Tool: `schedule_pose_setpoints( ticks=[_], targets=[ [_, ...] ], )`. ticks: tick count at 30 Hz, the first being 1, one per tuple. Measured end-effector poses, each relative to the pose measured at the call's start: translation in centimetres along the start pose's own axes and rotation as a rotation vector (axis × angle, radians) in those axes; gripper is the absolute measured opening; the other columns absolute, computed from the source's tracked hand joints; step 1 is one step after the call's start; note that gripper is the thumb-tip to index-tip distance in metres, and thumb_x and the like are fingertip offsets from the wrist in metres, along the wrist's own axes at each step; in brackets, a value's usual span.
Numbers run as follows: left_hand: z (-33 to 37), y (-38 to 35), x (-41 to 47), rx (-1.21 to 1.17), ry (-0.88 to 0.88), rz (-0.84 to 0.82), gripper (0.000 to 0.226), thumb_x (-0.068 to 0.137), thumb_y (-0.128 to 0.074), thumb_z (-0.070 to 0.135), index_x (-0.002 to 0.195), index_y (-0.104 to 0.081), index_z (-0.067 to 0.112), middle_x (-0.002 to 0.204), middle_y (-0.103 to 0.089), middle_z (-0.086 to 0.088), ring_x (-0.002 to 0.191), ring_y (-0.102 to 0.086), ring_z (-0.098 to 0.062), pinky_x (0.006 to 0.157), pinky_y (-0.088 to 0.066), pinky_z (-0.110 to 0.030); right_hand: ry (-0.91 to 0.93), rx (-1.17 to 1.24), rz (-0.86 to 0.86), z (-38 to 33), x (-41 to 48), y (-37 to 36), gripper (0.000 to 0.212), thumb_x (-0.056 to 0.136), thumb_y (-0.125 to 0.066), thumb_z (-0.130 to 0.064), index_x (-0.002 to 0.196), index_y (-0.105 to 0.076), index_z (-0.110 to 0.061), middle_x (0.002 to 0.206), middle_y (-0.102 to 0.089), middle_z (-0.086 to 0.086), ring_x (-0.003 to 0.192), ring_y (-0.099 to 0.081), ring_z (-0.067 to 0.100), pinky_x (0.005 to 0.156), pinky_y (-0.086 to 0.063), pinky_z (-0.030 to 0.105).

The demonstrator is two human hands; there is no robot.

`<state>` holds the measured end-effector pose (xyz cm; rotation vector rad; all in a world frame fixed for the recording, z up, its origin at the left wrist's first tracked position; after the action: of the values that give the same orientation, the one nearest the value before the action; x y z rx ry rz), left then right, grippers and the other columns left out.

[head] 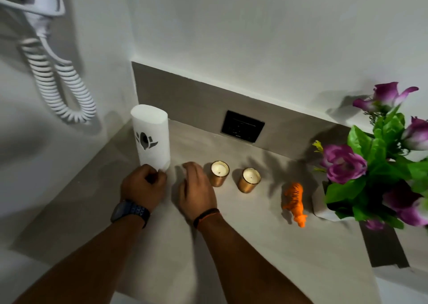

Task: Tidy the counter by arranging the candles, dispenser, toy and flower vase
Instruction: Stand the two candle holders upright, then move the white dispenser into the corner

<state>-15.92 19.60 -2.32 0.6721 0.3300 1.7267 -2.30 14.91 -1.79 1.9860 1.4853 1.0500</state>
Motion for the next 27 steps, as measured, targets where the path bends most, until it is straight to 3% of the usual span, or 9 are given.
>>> schedule_pose_setpoints(
  ticks=[4, 7, 9, 13, 17, 22, 27],
  targets=[
    [-1.1, 1.2, 2.4, -0.039, -0.017, 0.100, 0.040, 0.062, -0.085, 0.024, 0.080, -0.050, 0.016, 0.081, -0.056, -0.008, 0.071, -0.055, -0.030, 0.060, -0.043, -0.035, -0.122, -0.191, -0.248, 1.6, 0.3, -3.6, 0.068, 0.093, -0.044, -0.042, 0.148, -0.023, -0.008, 0.157, -0.021, 0.018, 0.146, -0.015, 0.030, 0.119, -0.015, 0.037],
    [-1.6, 0.5, 4.0, -0.022, 0.036, 0.047, 0.084, 0.050, -0.090, 0.046, 0.115, -0.047, 0.014, 0.114, -0.054, -0.012, 0.101, -0.054, -0.032, 0.083, -0.050, -0.046, -0.122, -0.322, -0.258, 2.6, 0.5, -4.9, 0.077, 0.091, -0.030, -0.060, 0.151, -0.014, -0.015, 0.161, -0.012, 0.013, 0.148, -0.004, 0.025, 0.120, -0.001, 0.038],
    [-1.5, -0.2, 5.0, -0.038, 0.052, -0.018, 0.100, 0.044, -0.089, 0.055, 0.125, -0.043, 0.019, 0.126, -0.052, -0.009, 0.113, -0.052, -0.030, 0.092, -0.048, -0.047, -0.120, -0.367, -0.249, 2.9, 1.0, -5.4, 0.078, 0.089, -0.023, -0.065, 0.151, -0.013, -0.020, 0.161, -0.010, 0.010, 0.148, -0.001, 0.023, 0.119, 0.004, 0.039],
    [-1.9, -1.5, 6.4, -0.072, 0.045, -0.043, 0.094, 0.042, -0.087, 0.056, 0.120, -0.044, 0.027, 0.124, -0.059, -0.005, 0.111, -0.057, -0.029, 0.088, -0.046, -0.038, -0.121, -0.392, -0.244, 3.0, 1.6, -6.0, 0.079, 0.086, -0.020, -0.069, 0.151, -0.011, -0.025, 0.162, -0.008, 0.008, 0.148, 0.002, 0.023, 0.117, 0.006, 0.040],
    [-2.3, -2.2, 8.8, -0.103, 0.090, -0.018, 0.091, 0.045, -0.090, 0.050, 0.119, -0.039, 0.037, 0.124, -0.062, -0.001, 0.108, -0.060, -0.030, 0.085, -0.047, -0.040, -0.125, -0.385, -0.235, 3.3, 1.4, -6.2, 0.079, 0.086, -0.017, -0.072, 0.152, -0.009, -0.028, 0.162, -0.006, 0.007, 0.148, 0.004, 0.022, 0.115, 0.010, 0.038],
    [-2.9, -3.4, 14.5, -0.131, 0.169, 0.010, 0.094, 0.050, -0.094, 0.034, 0.127, -0.040, 0.022, 0.129, -0.059, -0.009, 0.111, -0.057, -0.036, 0.092, -0.048, -0.049, -0.131, -0.363, -0.215, 3.3, 1.5, -6.4, 0.079, 0.085, -0.019, -0.073, 0.151, -0.008, -0.030, 0.162, -0.004, 0.004, 0.148, 0.005, 0.020, 0.114, 0.011, 0.037],
    [-3.0, -4.2, 19.6, -0.163, 0.101, 0.025, 0.083, 0.052, -0.095, 0.022, 0.123, -0.056, 0.008, 0.127, -0.060, -0.015, 0.112, -0.058, -0.032, 0.094, -0.048, -0.046, -0.139, -0.366, -0.213, 3.4, 1.8, -6.5, 0.079, 0.085, -0.019, -0.073, 0.151, -0.006, -0.031, 0.162, -0.001, 0.003, 0.148, 0.009, 0.018, 0.112, 0.015, 0.036]
  ],
)
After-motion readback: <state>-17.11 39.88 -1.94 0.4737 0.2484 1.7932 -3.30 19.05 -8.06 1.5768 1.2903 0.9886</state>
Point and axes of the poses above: each hand's wrist, its own x-axis towards the middle knuckle, its own y-axis out of the back of the hand, z = x × y, the point moved 2 cm from there along x, towards the middle knuckle
